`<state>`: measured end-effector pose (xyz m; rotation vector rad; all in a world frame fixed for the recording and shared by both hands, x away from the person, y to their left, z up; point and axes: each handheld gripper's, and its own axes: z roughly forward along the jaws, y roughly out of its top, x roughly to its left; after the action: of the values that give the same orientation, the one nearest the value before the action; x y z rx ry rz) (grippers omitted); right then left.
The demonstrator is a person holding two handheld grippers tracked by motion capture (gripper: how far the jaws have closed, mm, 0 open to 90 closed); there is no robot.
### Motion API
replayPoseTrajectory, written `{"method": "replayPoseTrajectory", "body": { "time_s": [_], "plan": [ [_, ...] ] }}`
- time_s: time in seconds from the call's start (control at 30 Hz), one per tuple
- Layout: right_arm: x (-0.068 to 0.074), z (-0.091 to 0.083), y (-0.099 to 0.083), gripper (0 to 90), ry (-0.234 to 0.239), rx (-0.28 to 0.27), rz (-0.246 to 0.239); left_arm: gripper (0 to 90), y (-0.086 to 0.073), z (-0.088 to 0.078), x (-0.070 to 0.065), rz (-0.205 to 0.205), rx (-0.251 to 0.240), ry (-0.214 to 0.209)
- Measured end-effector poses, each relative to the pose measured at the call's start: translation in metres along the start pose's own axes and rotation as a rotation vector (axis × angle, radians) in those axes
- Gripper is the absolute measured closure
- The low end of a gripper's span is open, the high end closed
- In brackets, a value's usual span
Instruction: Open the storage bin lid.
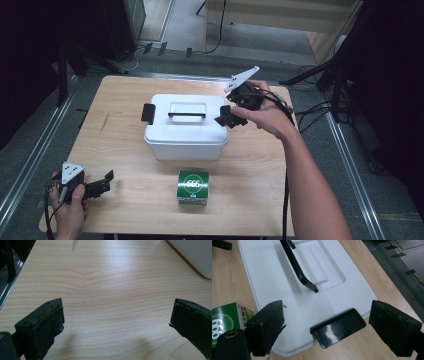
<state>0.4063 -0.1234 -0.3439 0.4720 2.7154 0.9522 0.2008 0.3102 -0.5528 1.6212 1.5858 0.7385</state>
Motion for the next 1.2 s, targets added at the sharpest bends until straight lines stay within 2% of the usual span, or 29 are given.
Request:
{"method": "replayPoseTrajectory", "body": {
  "time_s": [0.07, 0.13, 0.2, 0.47, 0.53, 0.67, 0.77, 0.8, 0.9, 0.93, 1.03, 1.07, 1.17, 1.2],
  "plan": [
    [0.0, 0.002, 0.006, 14.4, -0.02, -0.007, -0.004, 0.0, 0.0, 0.0, 0.001, -0.004, -0.002, -0.005],
    [0.0, 0.006, 0.01, 15.8, 0.007, -0.006, -0.018, 0.0, 0.0, 0.0, 0.001, -0.006, 0.0, -0.007],
    [0.001, 0.01, 0.014, 18.8, 0.015, 0.01, -0.032, 0.0, 0.0, 0.0, 0.001, -0.007, 0.0, -0.011],
    [0.006, 0.029, 0.031, 32.1, 0.058, 0.112, -0.123, 0.0, 0.0, 0.001, 0.001, -0.004, 0.006, -0.015],
    [0.007, 0.031, 0.033, 33.7, 0.054, 0.124, -0.137, 0.0, 0.0, 0.001, 0.001, -0.005, 0.006, -0.016],
    [0.012, 0.04, 0.043, 43.4, 0.05, 0.165, -0.189, 0.0, 0.001, 0.001, 0.001, -0.005, 0.01, -0.018],
    [0.017, 0.046, 0.049, 51.8, 0.065, 0.187, -0.224, 0.0, 0.0, 0.001, 0.001, -0.005, 0.01, -0.02],
    [0.019, 0.05, 0.053, 55.5, 0.055, 0.208, -0.255, 0.0, 0.0, 0.001, 0.001, -0.006, 0.01, -0.022],
    [0.021, 0.052, 0.056, 59.4, 0.046, 0.226, -0.275, 0.0, 0.0, 0.001, 0.002, -0.006, 0.012, -0.023],
    [0.023, 0.054, 0.061, 63.1, 0.038, 0.237, -0.296, 0.0, 0.001, 0.001, 0.002, -0.007, 0.013, -0.026],
    [0.025, 0.056, 0.065, 66.8, 0.042, 0.251, -0.308, 0.0, 0.001, 0.001, 0.002, -0.007, 0.016, -0.027],
    [0.027, 0.058, 0.07, 69.5, 0.034, 0.263, -0.335, 0.0, 0.001, 0.001, 0.002, -0.007, 0.019, -0.029],
    [0.03, 0.061, 0.075, 71.7, 0.031, 0.273, -0.352, 0.0, 0.001, 0.001, 0.002, -0.007, 0.02, -0.03],
    [0.033, 0.064, 0.078, 74.3, 0.026, 0.288, -0.376, 0.0, 0.001, 0.002, 0.002, -0.005, 0.021, -0.032]
  ]
}}
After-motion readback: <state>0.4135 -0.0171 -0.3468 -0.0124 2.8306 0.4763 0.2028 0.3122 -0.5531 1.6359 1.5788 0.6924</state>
